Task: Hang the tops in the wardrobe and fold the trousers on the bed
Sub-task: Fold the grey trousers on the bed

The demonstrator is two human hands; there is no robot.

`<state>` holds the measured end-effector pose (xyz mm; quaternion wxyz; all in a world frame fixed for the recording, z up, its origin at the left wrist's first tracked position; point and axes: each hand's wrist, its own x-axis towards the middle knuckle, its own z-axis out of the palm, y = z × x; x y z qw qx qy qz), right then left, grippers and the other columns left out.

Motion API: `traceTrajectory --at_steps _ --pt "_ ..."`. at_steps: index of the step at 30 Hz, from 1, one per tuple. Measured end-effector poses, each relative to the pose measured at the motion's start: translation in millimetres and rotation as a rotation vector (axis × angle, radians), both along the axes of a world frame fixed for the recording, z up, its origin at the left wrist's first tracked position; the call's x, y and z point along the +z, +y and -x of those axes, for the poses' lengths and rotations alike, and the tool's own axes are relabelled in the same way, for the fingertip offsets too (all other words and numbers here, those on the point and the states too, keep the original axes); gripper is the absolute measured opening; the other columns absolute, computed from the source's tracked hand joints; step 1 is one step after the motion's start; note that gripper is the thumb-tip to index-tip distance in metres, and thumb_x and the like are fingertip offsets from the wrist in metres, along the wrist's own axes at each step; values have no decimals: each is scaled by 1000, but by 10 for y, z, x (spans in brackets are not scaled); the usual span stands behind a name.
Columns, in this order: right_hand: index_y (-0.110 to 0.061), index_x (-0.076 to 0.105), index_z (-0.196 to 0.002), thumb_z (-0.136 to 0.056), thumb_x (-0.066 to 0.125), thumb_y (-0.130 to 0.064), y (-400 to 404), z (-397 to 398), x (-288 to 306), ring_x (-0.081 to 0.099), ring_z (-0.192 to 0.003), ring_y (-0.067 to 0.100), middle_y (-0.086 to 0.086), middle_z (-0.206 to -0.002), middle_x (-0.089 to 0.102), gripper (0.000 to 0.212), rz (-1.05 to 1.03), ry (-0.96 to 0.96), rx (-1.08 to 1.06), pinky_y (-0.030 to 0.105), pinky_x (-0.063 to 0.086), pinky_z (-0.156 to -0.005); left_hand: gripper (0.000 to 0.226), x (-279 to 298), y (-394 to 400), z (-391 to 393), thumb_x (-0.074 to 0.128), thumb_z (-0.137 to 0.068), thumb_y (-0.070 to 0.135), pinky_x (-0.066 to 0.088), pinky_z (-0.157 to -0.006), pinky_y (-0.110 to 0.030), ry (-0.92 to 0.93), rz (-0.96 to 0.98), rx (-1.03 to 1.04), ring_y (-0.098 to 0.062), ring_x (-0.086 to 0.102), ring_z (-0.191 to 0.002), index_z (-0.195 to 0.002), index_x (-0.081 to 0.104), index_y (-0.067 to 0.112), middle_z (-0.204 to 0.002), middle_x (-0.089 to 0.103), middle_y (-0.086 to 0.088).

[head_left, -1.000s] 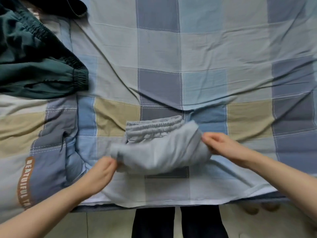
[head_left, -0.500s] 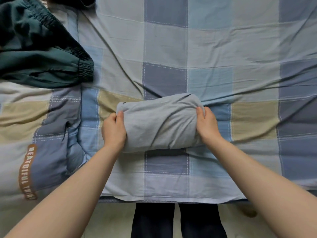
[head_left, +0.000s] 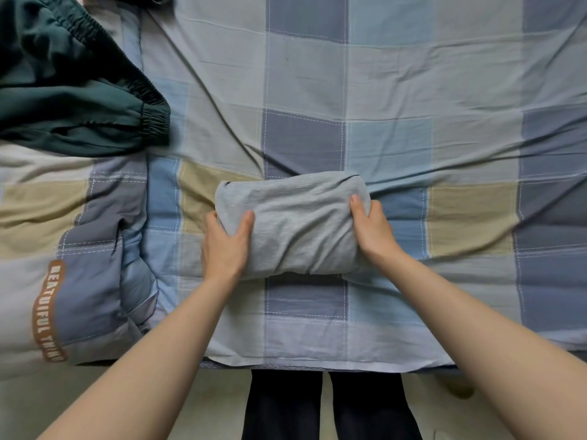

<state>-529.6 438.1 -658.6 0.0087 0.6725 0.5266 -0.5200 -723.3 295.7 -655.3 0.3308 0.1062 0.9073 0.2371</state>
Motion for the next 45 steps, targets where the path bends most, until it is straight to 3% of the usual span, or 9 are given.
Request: traceTrajectory --at_steps 4,9,13,17,21,28,36,39,45 --pt "-4 55 -111 -101 37 -40 -84 -9 49 52 -110 33 15 -117 60 42 -87 -35 48 32 37 -86 39 60 -119 -87 63 -90 45 47 -90 -40 -14 -99 144 -30 61 -102 -104 60 8 -107 67 -11" --pt "-7 59 -105 -103 36 -31 -121 -315 504 54 -88 15 2 -98 62 33 -141 155 9 20 31 -65 41 530 -168 -210 50 -101 31 35 -56 -17 82 -262 205 -8 41 -60 -64 42 17 -63 42 4" --pt "-19 60 -99 -103 36 -30 -88 -596 1210 54 -84 -7 -12 -93 63 27 -183 265 -37 2 38 -67 43 1230 -111 -452 46 -102 34 32 -51 -16 104 -348 210 -6 33 -54 -70 44 5 -66 40 -2" --pt "-28 58 -91 -103 37 -31 -50 -843 2110 56 -82 -15 -17 -92 62 25 -235 307 -73 1 40 -68 40 2138 -38 -750 44 -103 32 33 -50 -11 149 -471 239 1 37 -50 -66 36 20 -64 37 3" --pt "-20 59 -95 -102 38 -33 -51 -1057 2898 57 -81 -1 -9 -90 63 26 -267 327 -94 10 43 -68 39 2900 -8 -948 45 -103 34 34 -51 -11 163 -494 255 2 37 -49 -68 33 21 -65 36 3" --pt "-23 42 -69 -102 41 -29 -346 -1379 3869 40 -54 -7 -10 -65 40 33 -441 282 -187 9 33 -54 36 3763 -90 -1063 45 -101 42 35 -52 -11 26 -579 87 3 41 -54 -72 39 21 -70 43 4" --pt "-20 50 -74 -101 39 -36 -1282 -1523 4308 45 -56 -6 -6 -70 48 33 -477 207 -498 11 37 -55 37 4228 -260 -913 41 -103 38 34 -53 -12 -131 -586 -216 2 38 -56 -77 45 13 -73 45 1" --pt "-20 58 -87 -101 39 -38 -1784 -1587 4373 53 -71 -8 -6 -84 60 29 -488 161 -676 12 41 -65 42 4359 -374 -935 42 -103 39 33 -62 -24 -233 -545 -370 -7 39 -68 -85 47 1 -78 43 -3" --pt "-23 57 -84 -101 40 -36 -2721 -1814 4554 55 -69 -4 -4 -81 60 27 -474 99 -992 11 41 -61 35 4566 -511 -1253 46 -100 41 30 -59 -24 -373 -465 -641 -8 34 -65 -79 44 13 -74 36 2"
